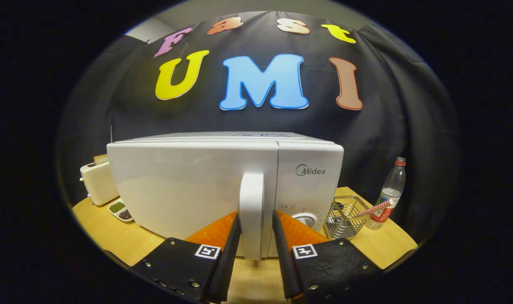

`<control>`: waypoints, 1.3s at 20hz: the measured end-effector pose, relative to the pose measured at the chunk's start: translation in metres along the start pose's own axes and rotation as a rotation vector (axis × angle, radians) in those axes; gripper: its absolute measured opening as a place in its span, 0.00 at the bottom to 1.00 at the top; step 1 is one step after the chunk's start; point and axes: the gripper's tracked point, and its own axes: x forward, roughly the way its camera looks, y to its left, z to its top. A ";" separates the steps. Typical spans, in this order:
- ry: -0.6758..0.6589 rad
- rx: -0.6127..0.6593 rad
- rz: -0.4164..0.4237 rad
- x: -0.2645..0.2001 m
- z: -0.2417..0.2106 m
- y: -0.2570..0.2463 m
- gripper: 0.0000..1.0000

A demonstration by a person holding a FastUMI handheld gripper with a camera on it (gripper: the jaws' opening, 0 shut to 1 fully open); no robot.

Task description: Open the microwave, put the food inside, and close the microwave door.

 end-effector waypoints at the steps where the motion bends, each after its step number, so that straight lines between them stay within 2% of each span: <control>1: 0.001 -0.001 -0.003 0.002 0.001 0.000 0.44; 4: 0.023 0.030 0.013 0.001 -0.001 0.004 0.44; 5: 0.014 0.027 -0.015 0.012 -0.004 0.003 0.44; 6: 0.021 0.023 -0.017 0.006 -0.004 0.004 0.25; 9: 0.024 0.035 -0.026 0.002 -0.001 0.005 0.25; 10: 0.023 0.018 -0.032 0.002 -0.002 0.006 0.18; 13: 0.050 0.035 -0.028 0.002 -0.002 0.005 0.18; 14: 0.050 0.037 -0.033 0.002 -0.002 0.006 0.10; 23: 0.115 0.070 -0.062 -0.008 -0.005 0.006 0.10; 26: 0.053 0.001 -0.079 -0.038 -0.008 0.015 0.09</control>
